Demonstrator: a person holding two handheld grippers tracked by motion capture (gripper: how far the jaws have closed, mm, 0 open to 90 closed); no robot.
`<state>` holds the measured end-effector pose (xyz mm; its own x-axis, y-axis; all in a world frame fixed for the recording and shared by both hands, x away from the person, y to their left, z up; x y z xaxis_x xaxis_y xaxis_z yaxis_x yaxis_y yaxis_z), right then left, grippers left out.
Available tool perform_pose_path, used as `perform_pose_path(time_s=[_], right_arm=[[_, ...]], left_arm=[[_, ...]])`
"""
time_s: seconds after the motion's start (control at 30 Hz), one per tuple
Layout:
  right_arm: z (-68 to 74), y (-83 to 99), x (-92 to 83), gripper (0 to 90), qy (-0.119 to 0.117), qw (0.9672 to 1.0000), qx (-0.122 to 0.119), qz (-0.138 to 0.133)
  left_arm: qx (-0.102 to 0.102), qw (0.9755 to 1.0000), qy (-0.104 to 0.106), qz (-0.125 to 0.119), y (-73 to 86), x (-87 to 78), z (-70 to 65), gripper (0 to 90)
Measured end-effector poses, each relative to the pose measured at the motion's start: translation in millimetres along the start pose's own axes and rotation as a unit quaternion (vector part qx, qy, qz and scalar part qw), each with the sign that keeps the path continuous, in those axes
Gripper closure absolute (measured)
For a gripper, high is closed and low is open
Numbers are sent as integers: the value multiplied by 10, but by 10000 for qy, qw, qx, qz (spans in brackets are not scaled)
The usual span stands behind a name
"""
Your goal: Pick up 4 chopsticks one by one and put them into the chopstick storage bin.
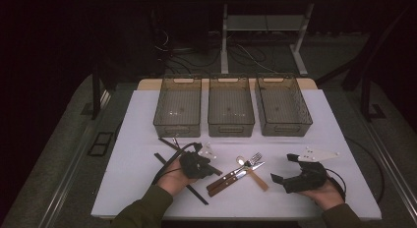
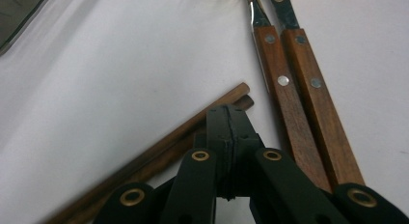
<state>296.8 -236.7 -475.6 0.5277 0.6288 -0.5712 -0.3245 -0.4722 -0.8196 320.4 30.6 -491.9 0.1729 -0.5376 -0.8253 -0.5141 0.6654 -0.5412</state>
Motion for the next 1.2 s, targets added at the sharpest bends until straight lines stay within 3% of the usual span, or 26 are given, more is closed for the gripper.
perform_pose_path(time_s=[0.03, 0.07, 0.13, 0.77, 1.2], right_arm=[[-1, 0, 1, 23, 0, 10000, -8, 2], [-1, 1, 2, 23, -1, 10000, -15, 4], [0, 1, 3, 23, 0, 10000, -15, 10], [1, 5, 10, 23, 0, 10000, -22, 31], [-1, 5, 5, 23, 1, 10000, -22, 20]], left_arm=[[139, 9999, -32, 1, -13, -1, 24, 896], [33, 10000, -14, 5, -8, -1, 10, 895], [5, 10000, -37, -32, -21, 6, 9, 896], [23, 9997, -139, -200, -168, 100, 65, 895], [-92, 9989, -221, -391, -321, 187, 123, 895]])
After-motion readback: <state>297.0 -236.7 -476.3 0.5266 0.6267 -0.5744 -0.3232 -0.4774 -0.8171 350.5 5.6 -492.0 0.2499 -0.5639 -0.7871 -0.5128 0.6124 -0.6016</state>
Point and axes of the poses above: each handheld gripper's, and its own axes: x roughly forward along the jaws, y roughly out of its underside, z roughly to its left, the point moved 7 cm from there along x, roughly forward along the jaws, and after that the axes turned 13 degrees about -x, right-handed, at the moved point
